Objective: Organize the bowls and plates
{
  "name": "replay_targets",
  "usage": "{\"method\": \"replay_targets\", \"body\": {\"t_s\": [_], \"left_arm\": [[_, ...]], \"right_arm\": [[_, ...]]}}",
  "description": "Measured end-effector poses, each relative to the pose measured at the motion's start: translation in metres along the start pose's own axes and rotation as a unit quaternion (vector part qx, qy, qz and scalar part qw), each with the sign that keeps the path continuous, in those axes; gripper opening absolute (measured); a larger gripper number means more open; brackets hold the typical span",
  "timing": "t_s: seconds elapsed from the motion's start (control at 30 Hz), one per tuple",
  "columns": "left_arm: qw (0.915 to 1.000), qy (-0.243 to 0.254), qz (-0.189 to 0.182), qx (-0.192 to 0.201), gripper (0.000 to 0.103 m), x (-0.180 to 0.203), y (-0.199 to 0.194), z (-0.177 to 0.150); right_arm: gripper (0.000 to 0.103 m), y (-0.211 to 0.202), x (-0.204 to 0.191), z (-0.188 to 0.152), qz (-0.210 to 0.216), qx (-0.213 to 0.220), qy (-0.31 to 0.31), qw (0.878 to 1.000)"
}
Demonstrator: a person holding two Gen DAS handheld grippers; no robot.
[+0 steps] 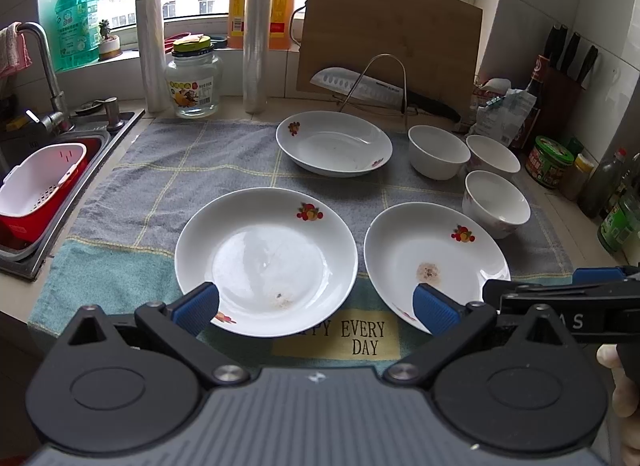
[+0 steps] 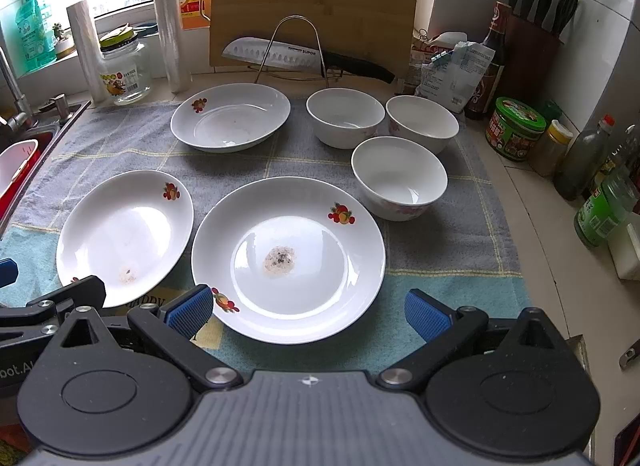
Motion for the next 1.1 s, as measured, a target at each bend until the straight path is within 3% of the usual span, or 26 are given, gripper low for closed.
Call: {"method": "replay_targets", "body": {"t_s": [1.1], "left_arm": [[1.0000, -0.003, 0.001, 0.003, 0.102, 0.007, 0.002, 0.003]], "right_arm": [[0.103, 0.003, 0.010, 0.005, 0.004, 0.006, -0.004, 1.000]]}}
Point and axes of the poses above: each gripper's, at about its wrist camera, not at the fingertips, and y roughly the way its jaws point, x to its right, z to its top, the point moved 8 cm from there along y, roughly the way its jaws point, and after that the axes turned 11 degrees about -z, right-handed, at the moved point
